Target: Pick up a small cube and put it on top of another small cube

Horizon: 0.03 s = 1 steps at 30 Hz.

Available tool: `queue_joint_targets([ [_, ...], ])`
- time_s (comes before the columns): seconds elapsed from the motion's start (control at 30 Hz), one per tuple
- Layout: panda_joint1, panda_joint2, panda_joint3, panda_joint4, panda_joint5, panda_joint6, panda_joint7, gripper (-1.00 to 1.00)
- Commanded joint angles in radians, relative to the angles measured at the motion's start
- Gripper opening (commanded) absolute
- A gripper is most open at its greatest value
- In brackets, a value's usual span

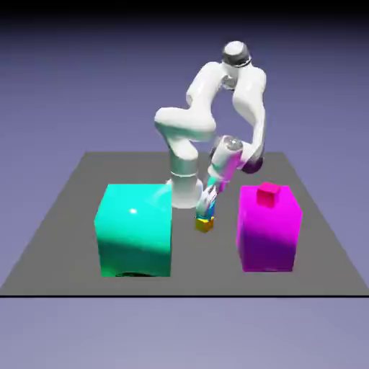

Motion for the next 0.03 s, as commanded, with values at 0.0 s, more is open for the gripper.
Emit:
queue_joint_targets([
  [0.0,0.02,-0.009,-0.036,0.0,-0.03,-0.018,0.011,1.0],
])
